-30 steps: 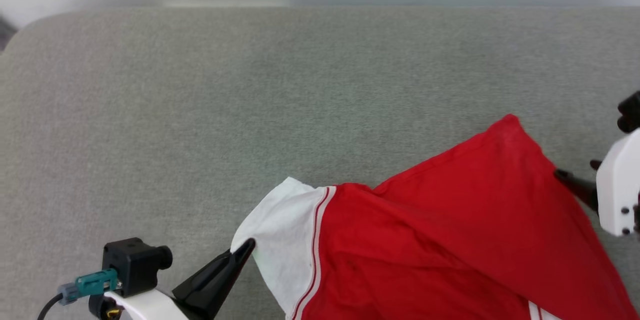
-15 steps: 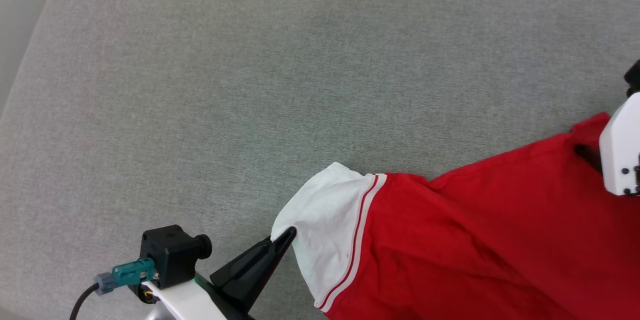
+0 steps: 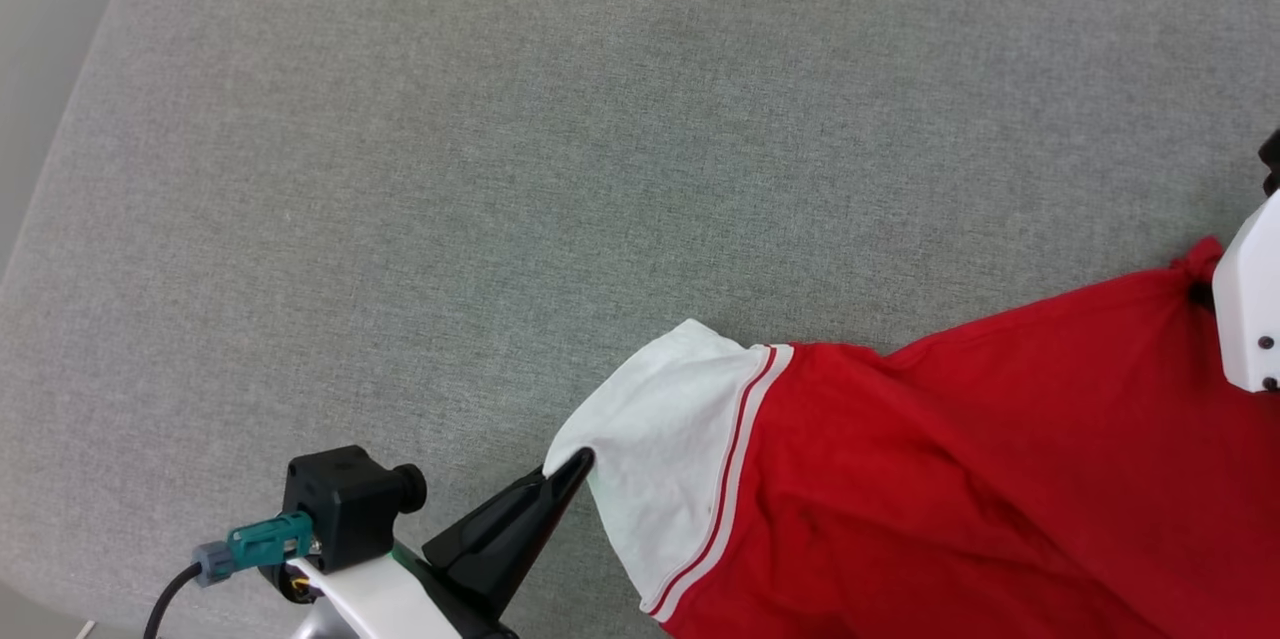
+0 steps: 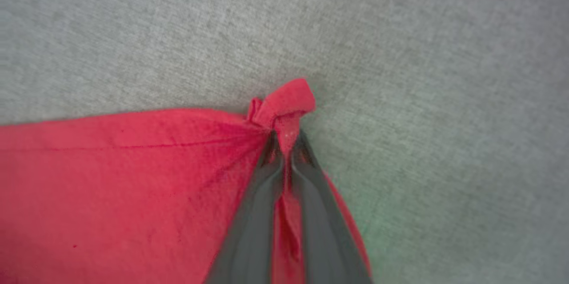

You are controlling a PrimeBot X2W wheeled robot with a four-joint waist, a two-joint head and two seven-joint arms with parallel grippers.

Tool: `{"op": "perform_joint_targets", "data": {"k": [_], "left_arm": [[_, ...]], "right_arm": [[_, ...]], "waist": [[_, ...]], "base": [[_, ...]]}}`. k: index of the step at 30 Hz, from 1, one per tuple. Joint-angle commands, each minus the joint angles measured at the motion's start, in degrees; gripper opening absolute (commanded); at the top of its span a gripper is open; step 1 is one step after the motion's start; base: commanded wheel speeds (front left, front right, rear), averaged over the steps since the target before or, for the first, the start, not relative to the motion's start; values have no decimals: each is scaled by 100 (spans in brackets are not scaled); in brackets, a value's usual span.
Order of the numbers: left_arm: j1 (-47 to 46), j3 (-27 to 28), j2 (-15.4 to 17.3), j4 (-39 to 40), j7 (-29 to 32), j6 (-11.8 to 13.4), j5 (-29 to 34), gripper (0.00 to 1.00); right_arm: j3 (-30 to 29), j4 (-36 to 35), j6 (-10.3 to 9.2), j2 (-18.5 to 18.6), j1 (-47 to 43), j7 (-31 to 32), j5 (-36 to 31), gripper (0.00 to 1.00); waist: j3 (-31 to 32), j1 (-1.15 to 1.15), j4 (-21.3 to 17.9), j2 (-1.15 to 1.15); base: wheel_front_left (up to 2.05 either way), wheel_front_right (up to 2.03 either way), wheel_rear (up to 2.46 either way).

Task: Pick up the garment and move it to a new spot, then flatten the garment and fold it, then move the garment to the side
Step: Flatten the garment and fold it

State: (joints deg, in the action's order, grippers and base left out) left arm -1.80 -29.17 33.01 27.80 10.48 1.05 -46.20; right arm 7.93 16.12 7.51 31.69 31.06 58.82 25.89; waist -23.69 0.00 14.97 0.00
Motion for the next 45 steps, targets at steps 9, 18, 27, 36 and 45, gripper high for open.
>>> {"op": "perform_joint_targets", "data": {"k": [9, 18, 27, 36, 45], "left_arm": [[-35, 164, 86, 53, -56, 106, -27, 0], [43, 552, 275, 234, -197, 287, -9, 0], [-236, 1174, 525, 570, -383, 453, 53, 0], [-825, 2025, 754, 895, -521, 544, -129, 0], [-1819, 2768, 902, 1129, -535, 750, -288, 0]], "right_arm": [[72, 119, -5, -74, 114, -614, 161, 0], [87, -417, -4, -30, 311, -1235, 402, 0], [23, -1401, -4, -7, 452, -1502, 575, 0], [-87, -2273, -4, -195, 643, -1763, 632, 0], [-322, -2810, -4, -461, 849, -2036, 704, 0]], "waist": [[424, 0, -345, 0], [1082, 0, -870, 0], [1595, 0, -1358, 0], [1904, 0, -1835, 0], [1944, 0, -2223, 0]], "base": [[0, 0, 0], [0, 0, 0], [0, 0, 0], [0, 0, 0], [0, 0, 0]]}}
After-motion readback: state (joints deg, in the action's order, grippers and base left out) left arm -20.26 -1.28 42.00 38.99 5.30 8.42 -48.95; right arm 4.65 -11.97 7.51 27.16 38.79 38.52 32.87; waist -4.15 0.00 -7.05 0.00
